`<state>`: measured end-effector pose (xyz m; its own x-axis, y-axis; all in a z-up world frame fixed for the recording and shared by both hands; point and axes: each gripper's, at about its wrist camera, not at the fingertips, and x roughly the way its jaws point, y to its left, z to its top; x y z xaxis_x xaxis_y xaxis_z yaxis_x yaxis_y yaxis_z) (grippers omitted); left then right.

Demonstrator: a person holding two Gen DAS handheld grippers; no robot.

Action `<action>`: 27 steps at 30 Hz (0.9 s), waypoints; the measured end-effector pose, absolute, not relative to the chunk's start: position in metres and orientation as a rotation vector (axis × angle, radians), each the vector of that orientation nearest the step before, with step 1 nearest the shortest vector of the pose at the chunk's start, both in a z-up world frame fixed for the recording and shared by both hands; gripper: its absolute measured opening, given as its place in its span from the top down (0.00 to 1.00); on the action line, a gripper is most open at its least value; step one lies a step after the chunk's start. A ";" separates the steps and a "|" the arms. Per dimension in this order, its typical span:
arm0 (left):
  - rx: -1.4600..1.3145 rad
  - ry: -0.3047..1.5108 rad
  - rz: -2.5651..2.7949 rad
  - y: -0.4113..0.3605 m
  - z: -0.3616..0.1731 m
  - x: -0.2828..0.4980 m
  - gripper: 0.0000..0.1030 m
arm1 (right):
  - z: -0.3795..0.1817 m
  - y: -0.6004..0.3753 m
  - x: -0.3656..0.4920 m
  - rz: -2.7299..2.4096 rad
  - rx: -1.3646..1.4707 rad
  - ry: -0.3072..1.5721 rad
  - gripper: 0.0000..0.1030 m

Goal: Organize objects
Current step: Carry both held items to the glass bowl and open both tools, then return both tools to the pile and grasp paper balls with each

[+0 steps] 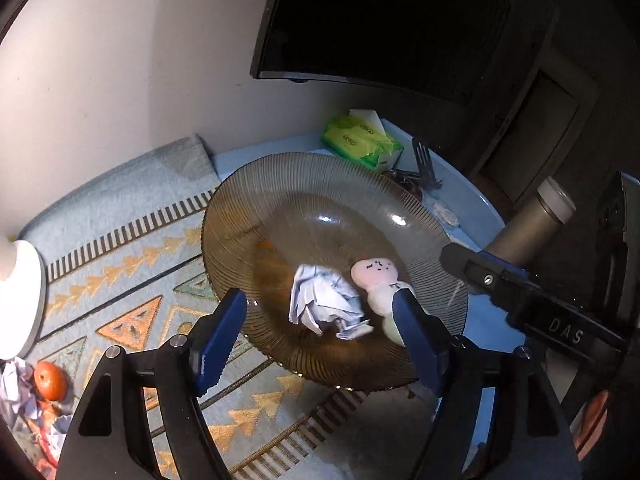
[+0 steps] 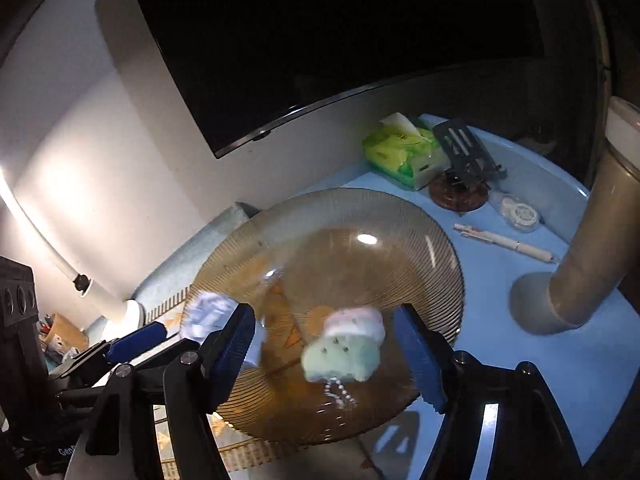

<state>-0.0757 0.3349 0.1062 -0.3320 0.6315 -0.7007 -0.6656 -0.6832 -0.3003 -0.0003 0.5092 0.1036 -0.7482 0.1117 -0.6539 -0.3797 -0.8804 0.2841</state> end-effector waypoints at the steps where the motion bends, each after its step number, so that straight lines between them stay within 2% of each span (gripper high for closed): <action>1: -1.066 0.034 2.064 0.327 0.107 -0.076 0.28 | 0.105 0.509 -0.001 2.653 -0.948 0.566 0.31; 2: -1.066 0.022 2.074 0.318 0.109 -0.076 0.28 | 0.107 0.506 -0.004 2.650 -0.947 0.521 0.30; 4: -1.045 0.007 2.103 0.296 0.115 -0.071 0.28 | 0.110 0.496 -0.013 2.648 -0.934 0.407 0.17; 6: -1.015 0.005 2.145 0.269 0.123 -0.061 0.28 | 0.112 0.481 -0.024 2.654 -0.907 0.279 0.13; 13: -0.984 0.004 2.337 0.151 0.138 -0.008 0.28 | 0.089 0.434 -0.076 2.566 -0.851 -0.169 0.13; 18: -1.019 -0.061 2.500 0.048 0.144 0.026 0.28 | 0.062 0.419 -0.103 2.496 -0.907 -0.345 0.13; 20: -1.038 -0.134 2.549 0.007 0.144 0.035 0.28 | 0.063 0.416 -0.102 2.505 -0.894 -0.363 0.14; 25: -1.050 -0.232 2.681 -0.065 0.146 0.061 0.28 | 0.079 0.412 -0.079 2.629 -0.933 -0.162 0.14; 27: -1.037 -0.255 2.699 -0.081 0.146 0.069 0.28 | 0.077 0.400 -0.078 2.657 -0.961 -0.154 0.14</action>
<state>0.0685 -0.0805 0.1459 -0.7197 0.2821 -0.6343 -0.1583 -0.9563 -0.2457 -0.0776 0.3999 0.0767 -0.7264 0.3245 -0.6059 -0.2524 -0.9459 -0.2040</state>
